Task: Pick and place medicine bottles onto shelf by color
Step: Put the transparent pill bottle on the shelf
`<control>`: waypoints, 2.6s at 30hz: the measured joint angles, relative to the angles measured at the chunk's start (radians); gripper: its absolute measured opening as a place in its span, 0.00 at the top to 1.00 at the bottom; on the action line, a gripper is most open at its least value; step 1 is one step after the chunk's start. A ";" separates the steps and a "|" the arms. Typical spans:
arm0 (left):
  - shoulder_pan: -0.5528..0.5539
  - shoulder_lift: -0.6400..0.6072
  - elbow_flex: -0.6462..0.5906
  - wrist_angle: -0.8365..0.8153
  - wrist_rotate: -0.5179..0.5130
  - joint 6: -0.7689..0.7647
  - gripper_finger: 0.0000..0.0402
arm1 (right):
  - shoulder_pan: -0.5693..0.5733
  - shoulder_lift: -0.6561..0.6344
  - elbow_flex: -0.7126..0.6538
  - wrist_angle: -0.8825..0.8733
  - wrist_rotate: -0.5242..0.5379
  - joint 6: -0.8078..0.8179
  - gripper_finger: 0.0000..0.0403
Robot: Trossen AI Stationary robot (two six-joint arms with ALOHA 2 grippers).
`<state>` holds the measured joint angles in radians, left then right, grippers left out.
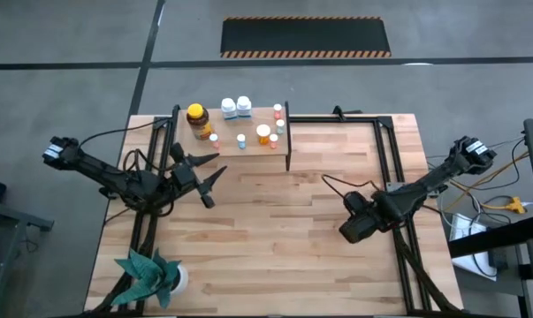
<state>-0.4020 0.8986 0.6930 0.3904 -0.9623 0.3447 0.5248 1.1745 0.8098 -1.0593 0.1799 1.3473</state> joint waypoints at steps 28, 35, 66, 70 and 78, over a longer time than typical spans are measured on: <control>-0.001 -0.023 0.000 0.021 0.000 0.003 0.59 | -0.797 0.601 1.324 0.027 -0.012 -1.654 0.67; -0.001 -0.023 0.000 0.021 0.000 0.003 0.59 | -0.997 0.804 1.548 0.057 -0.245 -1.707 0.67; -0.001 -0.024 0.000 0.034 -0.003 0.037 0.59 | -1.101 0.975 1.547 0.040 -0.372 -1.846 0.61; -0.001 -0.024 0.000 0.047 -0.003 0.041 0.59 | -1.099 0.975 1.547 0.040 -0.371 -1.846 0.54; -0.001 -0.023 0.000 0.052 0.001 0.055 0.59 | -1.099 0.963 1.547 0.047 -0.371 -1.841 0.42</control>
<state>-0.4034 0.8761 0.6926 0.4429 -0.9616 0.4000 -0.5739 2.1374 2.3566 -1.0118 -0.1916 -0.4941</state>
